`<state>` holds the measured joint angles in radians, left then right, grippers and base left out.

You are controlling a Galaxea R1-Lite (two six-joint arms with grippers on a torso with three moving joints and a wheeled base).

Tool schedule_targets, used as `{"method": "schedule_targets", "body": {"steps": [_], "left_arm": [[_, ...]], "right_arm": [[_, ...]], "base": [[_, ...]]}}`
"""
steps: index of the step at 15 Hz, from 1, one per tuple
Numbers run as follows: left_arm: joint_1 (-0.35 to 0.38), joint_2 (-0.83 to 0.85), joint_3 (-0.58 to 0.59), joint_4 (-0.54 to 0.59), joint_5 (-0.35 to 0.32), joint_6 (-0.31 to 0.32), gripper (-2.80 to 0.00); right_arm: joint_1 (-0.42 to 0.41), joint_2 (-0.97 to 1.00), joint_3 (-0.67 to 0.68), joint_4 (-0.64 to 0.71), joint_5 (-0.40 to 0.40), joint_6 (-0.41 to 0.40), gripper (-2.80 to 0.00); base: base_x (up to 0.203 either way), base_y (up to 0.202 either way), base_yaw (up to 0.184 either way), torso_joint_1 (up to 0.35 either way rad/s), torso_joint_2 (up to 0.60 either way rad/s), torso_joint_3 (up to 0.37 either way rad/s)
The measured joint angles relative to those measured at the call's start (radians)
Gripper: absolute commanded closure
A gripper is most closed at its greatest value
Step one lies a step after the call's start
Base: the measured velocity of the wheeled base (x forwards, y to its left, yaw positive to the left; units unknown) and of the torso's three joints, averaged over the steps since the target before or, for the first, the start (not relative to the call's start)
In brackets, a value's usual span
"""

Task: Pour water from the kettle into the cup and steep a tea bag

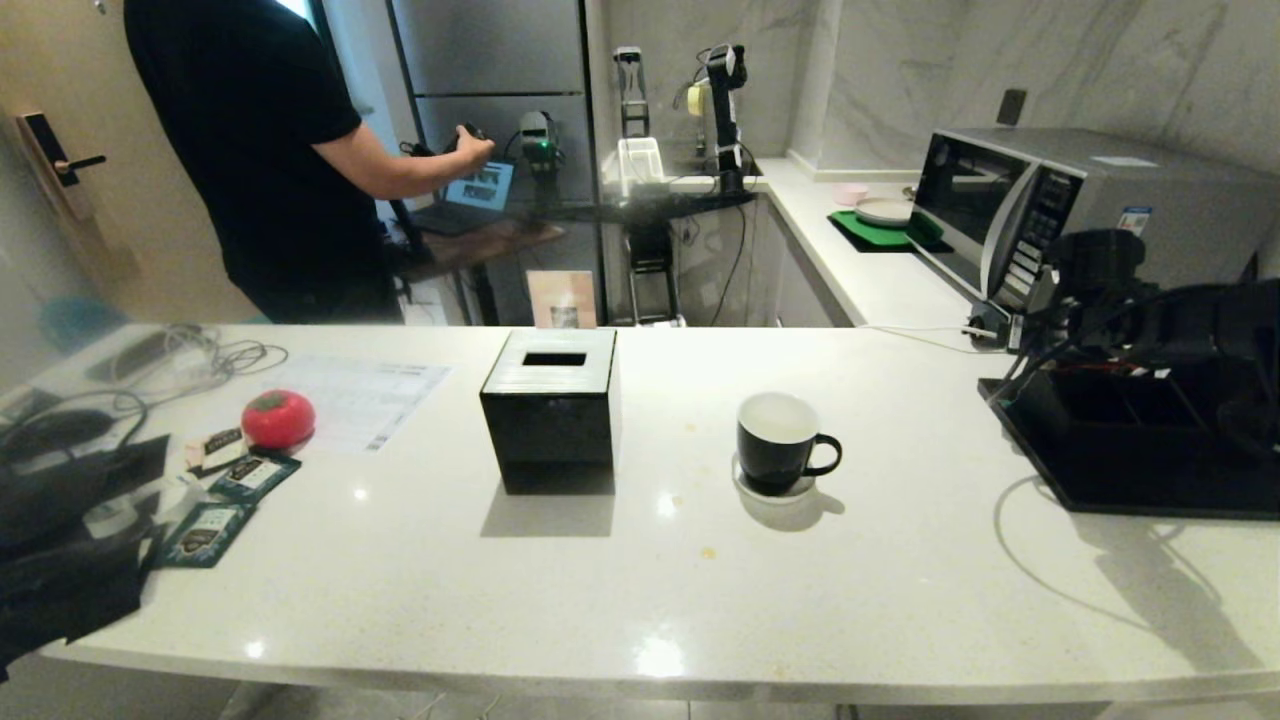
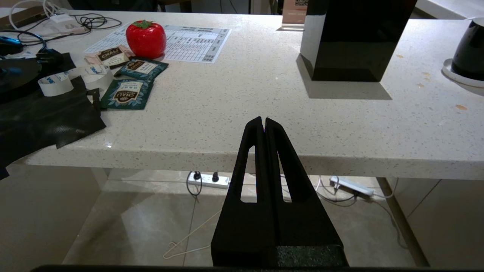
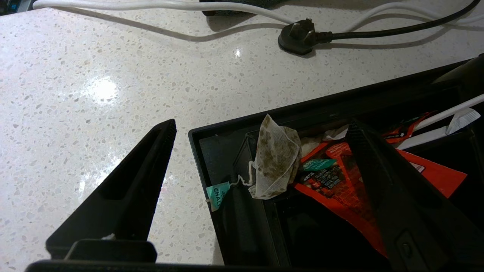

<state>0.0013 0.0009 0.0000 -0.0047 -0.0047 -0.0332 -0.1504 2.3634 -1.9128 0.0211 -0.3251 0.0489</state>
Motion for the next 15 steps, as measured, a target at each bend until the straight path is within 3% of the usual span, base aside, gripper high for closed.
{"method": "schedule_targets", "body": {"steps": [12,13,15], "left_arm": [[0.0,0.0,0.0,0.0,0.0,0.0,0.0],[0.0,0.0,0.0,0.0,0.0,0.0,0.0],[0.0,0.0,0.0,0.0,0.0,0.0,0.0]], "right_arm": [[-0.003,0.003,0.007,0.003,0.0,0.0,-2.8],[-0.003,0.003,0.008,0.003,0.0,0.0,0.0],[-0.003,0.003,0.008,0.004,0.0,0.0,0.0]], "base": [[0.0,0.0,0.0,0.0,0.0,0.0],[0.0,0.0,0.0,0.0,0.0,0.0],[0.0,0.0,0.0,0.0,0.0,0.0]]}}
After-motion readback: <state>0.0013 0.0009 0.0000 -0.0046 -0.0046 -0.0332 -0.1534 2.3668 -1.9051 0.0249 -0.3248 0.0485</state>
